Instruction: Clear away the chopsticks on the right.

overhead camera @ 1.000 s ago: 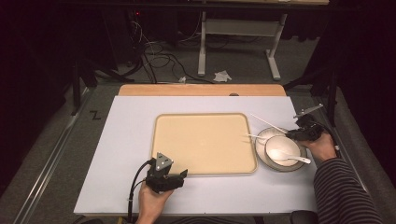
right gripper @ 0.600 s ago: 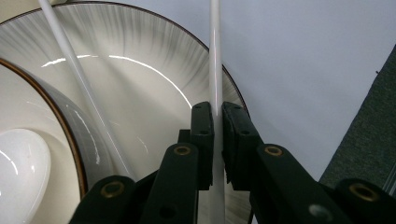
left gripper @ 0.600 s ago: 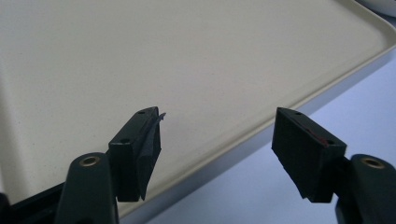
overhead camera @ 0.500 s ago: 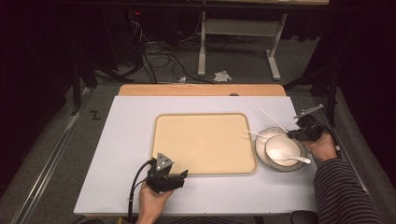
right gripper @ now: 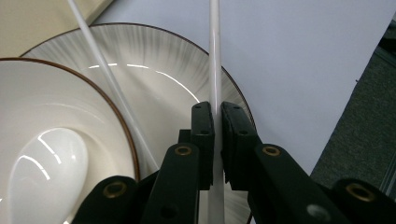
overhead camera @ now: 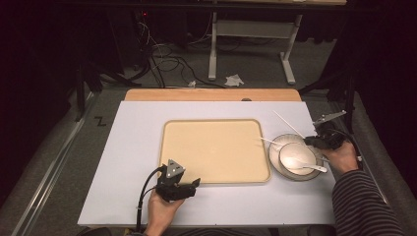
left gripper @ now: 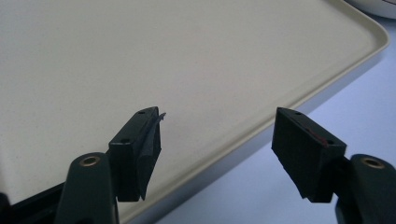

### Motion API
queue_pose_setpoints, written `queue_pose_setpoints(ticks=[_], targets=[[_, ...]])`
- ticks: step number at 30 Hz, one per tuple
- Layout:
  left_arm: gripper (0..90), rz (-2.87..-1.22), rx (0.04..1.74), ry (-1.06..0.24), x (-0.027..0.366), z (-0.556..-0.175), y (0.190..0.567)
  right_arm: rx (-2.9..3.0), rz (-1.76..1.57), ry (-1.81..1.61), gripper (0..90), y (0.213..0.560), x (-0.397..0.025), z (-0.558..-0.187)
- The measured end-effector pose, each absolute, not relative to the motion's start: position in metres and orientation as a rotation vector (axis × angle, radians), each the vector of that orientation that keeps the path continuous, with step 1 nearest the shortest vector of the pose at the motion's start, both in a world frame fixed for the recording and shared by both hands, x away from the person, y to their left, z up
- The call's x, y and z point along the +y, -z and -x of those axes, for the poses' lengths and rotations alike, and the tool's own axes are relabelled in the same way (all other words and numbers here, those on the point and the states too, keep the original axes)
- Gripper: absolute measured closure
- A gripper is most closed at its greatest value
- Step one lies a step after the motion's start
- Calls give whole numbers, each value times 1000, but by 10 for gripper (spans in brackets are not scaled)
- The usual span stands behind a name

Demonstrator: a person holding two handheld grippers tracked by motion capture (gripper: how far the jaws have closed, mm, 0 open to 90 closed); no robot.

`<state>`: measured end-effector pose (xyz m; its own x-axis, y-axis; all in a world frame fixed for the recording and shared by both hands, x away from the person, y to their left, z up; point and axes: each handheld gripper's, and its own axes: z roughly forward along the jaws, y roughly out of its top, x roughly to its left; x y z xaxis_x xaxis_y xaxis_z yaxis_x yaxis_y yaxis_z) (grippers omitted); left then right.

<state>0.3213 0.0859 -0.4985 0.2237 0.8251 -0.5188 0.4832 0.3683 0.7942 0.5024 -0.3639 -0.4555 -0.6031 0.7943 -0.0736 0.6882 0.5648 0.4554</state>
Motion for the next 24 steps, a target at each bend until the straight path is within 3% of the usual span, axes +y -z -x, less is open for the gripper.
queue_pose_setpoints(ticks=[24], targets=[[334,-1328,1360,-299,73,-330,497,2442,-1226,-668,859,423,-360,-465]])
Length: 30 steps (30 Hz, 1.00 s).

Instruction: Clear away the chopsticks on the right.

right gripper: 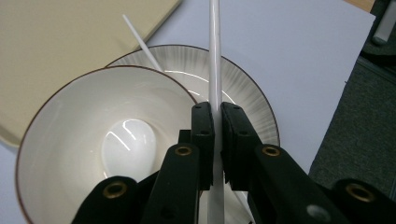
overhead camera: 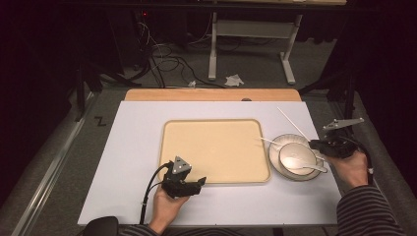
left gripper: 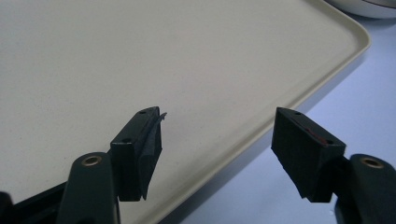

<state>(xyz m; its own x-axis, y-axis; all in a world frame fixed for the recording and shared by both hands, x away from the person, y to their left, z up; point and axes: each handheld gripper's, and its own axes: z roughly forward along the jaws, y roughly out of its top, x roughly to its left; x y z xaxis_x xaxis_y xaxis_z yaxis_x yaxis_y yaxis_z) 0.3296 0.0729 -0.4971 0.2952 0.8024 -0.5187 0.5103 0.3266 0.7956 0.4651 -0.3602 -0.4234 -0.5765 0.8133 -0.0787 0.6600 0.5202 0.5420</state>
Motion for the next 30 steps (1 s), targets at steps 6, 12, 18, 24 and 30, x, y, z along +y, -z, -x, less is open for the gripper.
queue_pose_setpoints(ticks=[6,12,18,24,30], targets=[[335,-1318,1359,-285,72,-331,497,2411,-1224,-700,860,413,-360,-452],[335,-1334,1354,-275,70,-334,498,2397,-1218,-741,860,409,-359,-441],[336,-1322,1351,-260,68,-335,498,2371,-1220,-790,860,403,-359,-428],[336,-1325,1345,-250,66,-336,498,2352,-1226,-838,859,399,-356,-410],[336,-1339,1340,-242,63,-338,499,2358,-1221,-853,859,399,-353,-397]])
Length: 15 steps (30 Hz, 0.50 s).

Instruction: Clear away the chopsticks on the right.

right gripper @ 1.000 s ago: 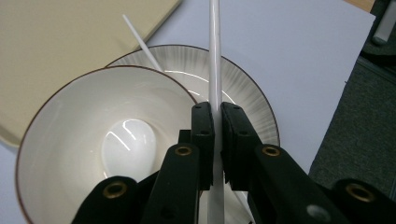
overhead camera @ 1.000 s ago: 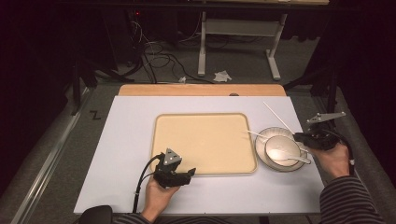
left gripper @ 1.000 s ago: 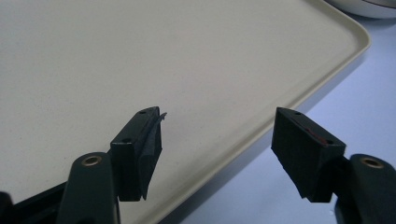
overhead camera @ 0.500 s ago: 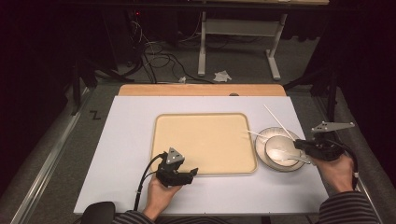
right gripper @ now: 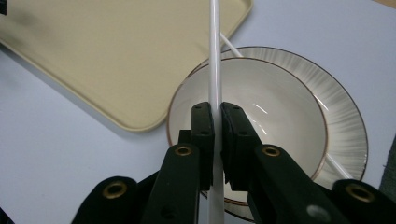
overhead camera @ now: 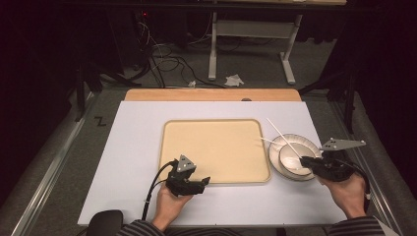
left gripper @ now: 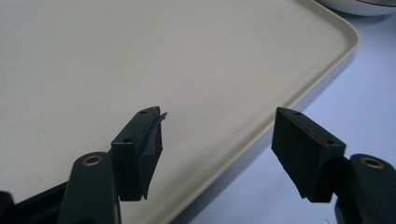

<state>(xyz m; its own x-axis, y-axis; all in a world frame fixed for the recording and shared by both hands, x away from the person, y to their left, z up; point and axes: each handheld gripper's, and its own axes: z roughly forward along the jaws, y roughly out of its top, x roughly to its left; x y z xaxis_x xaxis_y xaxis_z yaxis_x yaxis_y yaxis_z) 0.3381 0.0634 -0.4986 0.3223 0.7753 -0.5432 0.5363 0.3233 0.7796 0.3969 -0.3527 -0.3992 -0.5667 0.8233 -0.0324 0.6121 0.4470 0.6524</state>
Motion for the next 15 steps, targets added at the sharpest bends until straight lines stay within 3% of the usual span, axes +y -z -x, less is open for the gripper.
queue_pose_setpoints(ticks=[15], targets=[[339,-1348,1327,-233,60,-340,499,2389,-1177,-896,859,399,-320,-364]])
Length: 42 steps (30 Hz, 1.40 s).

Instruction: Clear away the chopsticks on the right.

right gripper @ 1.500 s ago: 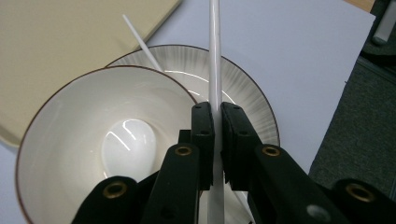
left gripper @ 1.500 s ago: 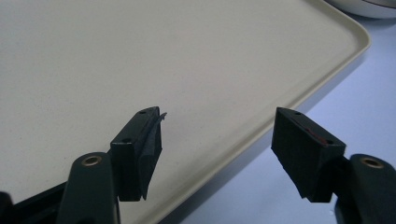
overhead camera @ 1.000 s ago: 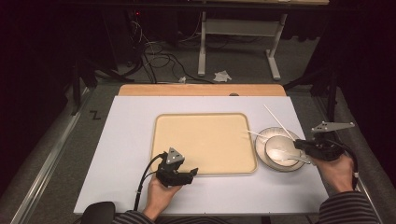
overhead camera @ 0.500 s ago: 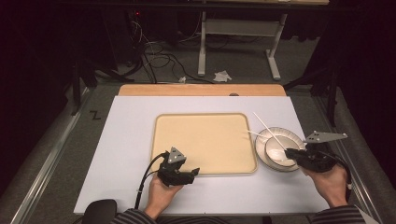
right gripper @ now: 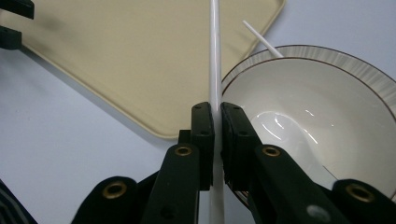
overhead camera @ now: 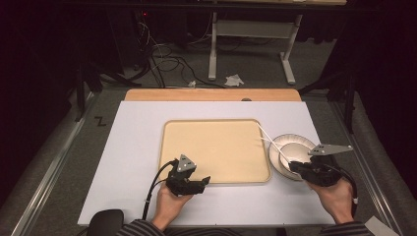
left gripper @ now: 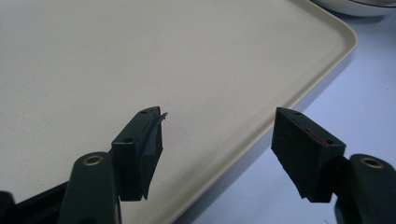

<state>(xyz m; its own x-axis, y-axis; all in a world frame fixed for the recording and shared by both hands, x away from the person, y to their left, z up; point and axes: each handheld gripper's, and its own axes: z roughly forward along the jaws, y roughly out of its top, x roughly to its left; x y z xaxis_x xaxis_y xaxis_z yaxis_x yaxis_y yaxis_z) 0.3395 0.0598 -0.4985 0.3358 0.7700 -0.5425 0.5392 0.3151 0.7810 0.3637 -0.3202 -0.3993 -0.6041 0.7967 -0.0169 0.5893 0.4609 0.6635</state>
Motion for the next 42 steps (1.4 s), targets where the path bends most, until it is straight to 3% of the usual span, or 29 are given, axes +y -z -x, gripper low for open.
queue_pose_setpoints(ticks=[17,42], targets=[[340,-1358,1313,-239,60,-339,496,2407,-1219,-971,858,413,-293,-357],[339,-1354,1311,-254,63,-337,493,2447,-1240,-1004,858,420,-253,-380]])
